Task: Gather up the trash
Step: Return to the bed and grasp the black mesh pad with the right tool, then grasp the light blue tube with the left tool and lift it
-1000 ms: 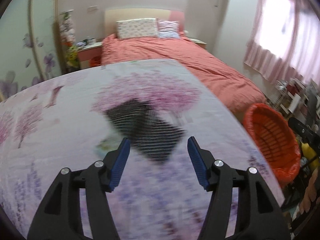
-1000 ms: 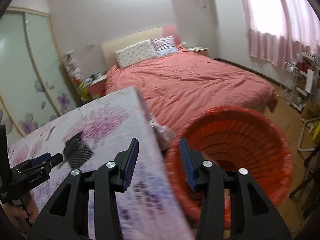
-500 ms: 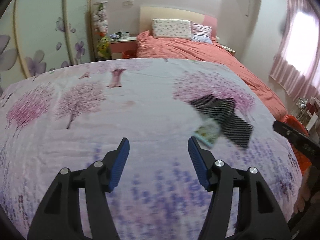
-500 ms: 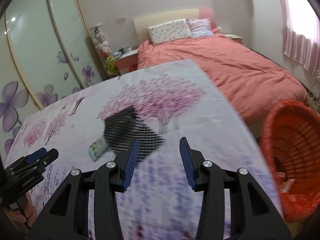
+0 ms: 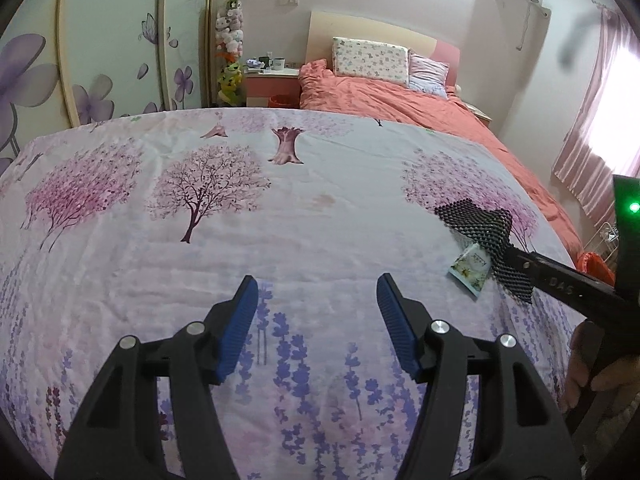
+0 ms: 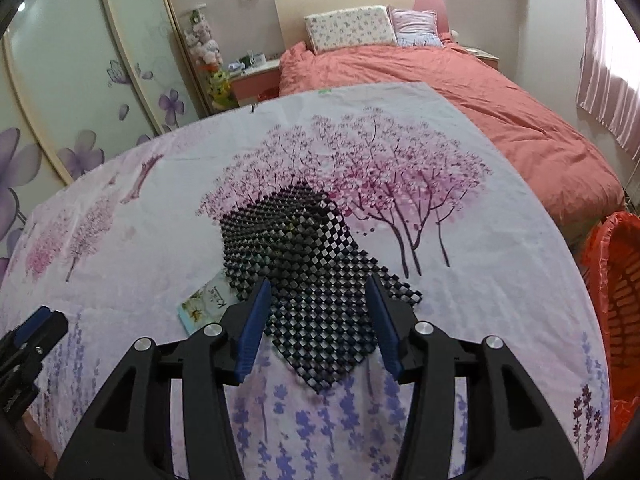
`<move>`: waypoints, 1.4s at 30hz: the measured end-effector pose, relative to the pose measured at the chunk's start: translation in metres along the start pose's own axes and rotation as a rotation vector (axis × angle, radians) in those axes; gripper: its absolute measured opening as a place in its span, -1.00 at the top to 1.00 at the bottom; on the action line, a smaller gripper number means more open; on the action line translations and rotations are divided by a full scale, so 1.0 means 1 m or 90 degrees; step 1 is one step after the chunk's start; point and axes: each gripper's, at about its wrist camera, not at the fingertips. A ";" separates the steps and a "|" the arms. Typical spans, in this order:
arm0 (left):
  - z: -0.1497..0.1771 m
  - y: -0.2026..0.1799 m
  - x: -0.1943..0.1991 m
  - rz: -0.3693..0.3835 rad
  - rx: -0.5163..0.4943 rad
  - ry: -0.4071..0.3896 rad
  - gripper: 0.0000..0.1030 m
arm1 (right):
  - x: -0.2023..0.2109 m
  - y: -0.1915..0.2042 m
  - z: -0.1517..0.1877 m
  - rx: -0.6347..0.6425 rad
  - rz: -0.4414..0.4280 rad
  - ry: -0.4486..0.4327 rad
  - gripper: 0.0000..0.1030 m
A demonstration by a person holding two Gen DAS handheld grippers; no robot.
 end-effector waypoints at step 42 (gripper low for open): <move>-0.031 -0.151 -0.062 0.045 -0.160 0.042 -0.38 | 0.016 -0.098 0.029 -0.159 0.056 -0.026 0.87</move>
Point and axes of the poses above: each gripper's, at about its wrist camera, not at the fingertips, and x roughly against the way its jaws point, y to its left, z to its underside, and after that the axes turned 9 degrees about y, right-handed
